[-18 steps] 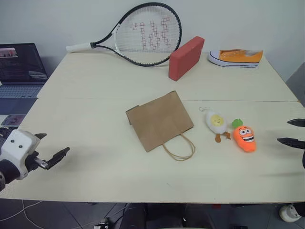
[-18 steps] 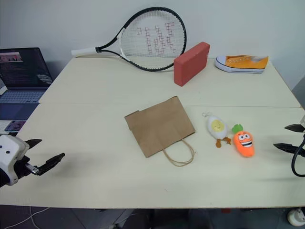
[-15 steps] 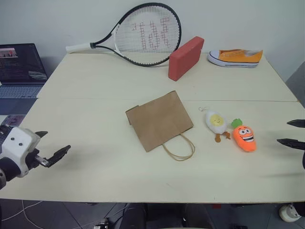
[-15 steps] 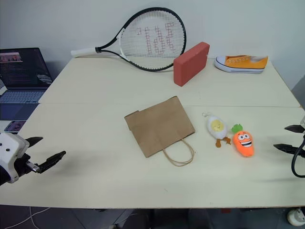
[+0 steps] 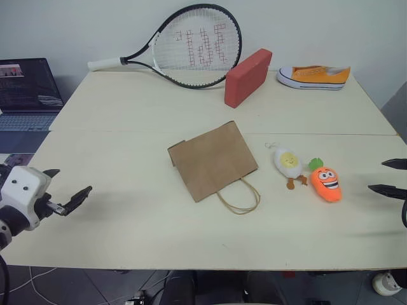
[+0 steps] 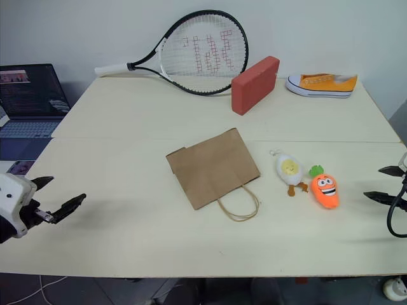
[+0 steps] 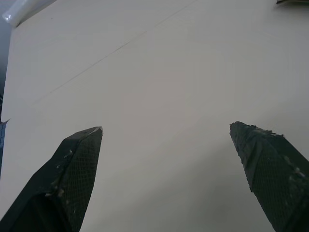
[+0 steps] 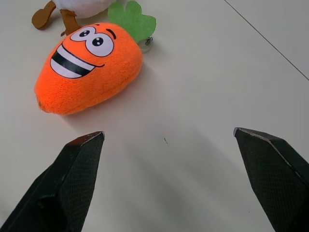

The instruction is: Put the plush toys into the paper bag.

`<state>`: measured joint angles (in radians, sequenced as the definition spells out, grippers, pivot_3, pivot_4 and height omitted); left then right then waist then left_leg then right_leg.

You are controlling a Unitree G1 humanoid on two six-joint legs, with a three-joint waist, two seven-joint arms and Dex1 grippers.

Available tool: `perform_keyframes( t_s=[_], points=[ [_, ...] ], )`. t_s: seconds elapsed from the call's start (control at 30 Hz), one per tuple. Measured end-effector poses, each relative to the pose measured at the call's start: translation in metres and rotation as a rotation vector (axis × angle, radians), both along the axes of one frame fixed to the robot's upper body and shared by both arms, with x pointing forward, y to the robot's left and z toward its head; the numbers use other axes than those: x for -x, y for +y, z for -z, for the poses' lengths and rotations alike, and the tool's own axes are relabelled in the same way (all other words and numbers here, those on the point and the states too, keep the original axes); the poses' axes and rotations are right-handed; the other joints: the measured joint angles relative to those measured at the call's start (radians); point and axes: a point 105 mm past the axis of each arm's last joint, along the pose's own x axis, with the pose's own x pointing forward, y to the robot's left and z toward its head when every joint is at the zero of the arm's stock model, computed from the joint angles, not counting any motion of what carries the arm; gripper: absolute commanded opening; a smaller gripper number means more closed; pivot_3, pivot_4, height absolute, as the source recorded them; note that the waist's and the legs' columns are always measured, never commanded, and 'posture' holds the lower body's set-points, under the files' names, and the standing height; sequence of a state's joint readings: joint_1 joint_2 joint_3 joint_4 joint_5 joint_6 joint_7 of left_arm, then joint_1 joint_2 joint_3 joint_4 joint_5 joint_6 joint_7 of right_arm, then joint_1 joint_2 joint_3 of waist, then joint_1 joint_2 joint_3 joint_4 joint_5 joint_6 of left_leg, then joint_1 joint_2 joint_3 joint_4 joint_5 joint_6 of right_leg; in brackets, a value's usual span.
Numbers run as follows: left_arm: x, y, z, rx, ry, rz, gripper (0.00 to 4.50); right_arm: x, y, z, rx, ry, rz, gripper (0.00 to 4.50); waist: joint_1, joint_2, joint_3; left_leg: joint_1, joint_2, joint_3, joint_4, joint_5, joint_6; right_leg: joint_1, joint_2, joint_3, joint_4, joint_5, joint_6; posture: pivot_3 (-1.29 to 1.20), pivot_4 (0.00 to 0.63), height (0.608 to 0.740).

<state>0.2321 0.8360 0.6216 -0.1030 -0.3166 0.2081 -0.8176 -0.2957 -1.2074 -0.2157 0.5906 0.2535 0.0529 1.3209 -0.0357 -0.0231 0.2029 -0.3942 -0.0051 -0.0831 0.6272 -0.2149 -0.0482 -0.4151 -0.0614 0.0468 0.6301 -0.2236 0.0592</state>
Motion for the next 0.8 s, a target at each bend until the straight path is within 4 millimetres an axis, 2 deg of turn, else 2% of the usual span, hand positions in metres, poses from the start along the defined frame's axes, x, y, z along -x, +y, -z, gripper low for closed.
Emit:
perform_keyframes(
  t_s=[0.4, 0.6, 0.7, 0.8],
  points=[
    [0.003, 0.001, 0.005, 0.033, 0.017, 0.027, 4.49, -0.004, -0.001, -0.001, -0.002, -0.028, 0.025, 4.50, 0.000, 0.000, 0.000, 0.001, 0.000, 0.001, 0.001, 0.000, 0.000, 0.001, 0.000, 0.000, 0.001, 0.000, 0.000, 0.00, 0.150, 0.740],
    [0.001, -0.007, -0.002, 0.033, 0.018, 0.091, 4.49, -0.005, -0.001, -0.003, -0.003, -0.034, 0.024, 4.50, 0.000, 0.000, 0.000, 0.002, 0.000, 0.000, 0.001, 0.000, 0.000, 0.001, 0.000, 0.000, 0.002, 0.000, 0.000, 0.00, 0.150, 0.740],
    [-0.003, -0.032, -0.008, 0.017, 0.037, 0.203, 4.49, -0.004, 0.001, -0.004, -0.006, -0.037, 0.018, 4.50, 0.000, 0.000, 0.000, 0.002, 0.000, 0.001, 0.001, 0.000, 0.000, 0.002, 0.000, 0.001, 0.002, 0.000, 0.000, 0.00, 0.150, 0.740],
    [-0.005, -0.076, -0.004, 0.009, 0.086, 0.374, 4.49, -0.001, 0.013, -0.011, -0.022, -0.051, -0.037, 4.50, 0.002, 0.001, 0.000, 0.002, -0.001, 0.000, 0.001, 0.000, 0.000, 0.003, 0.000, 0.002, 0.002, 0.002, 0.003, 0.00, 0.150, 0.740]
  ],
)
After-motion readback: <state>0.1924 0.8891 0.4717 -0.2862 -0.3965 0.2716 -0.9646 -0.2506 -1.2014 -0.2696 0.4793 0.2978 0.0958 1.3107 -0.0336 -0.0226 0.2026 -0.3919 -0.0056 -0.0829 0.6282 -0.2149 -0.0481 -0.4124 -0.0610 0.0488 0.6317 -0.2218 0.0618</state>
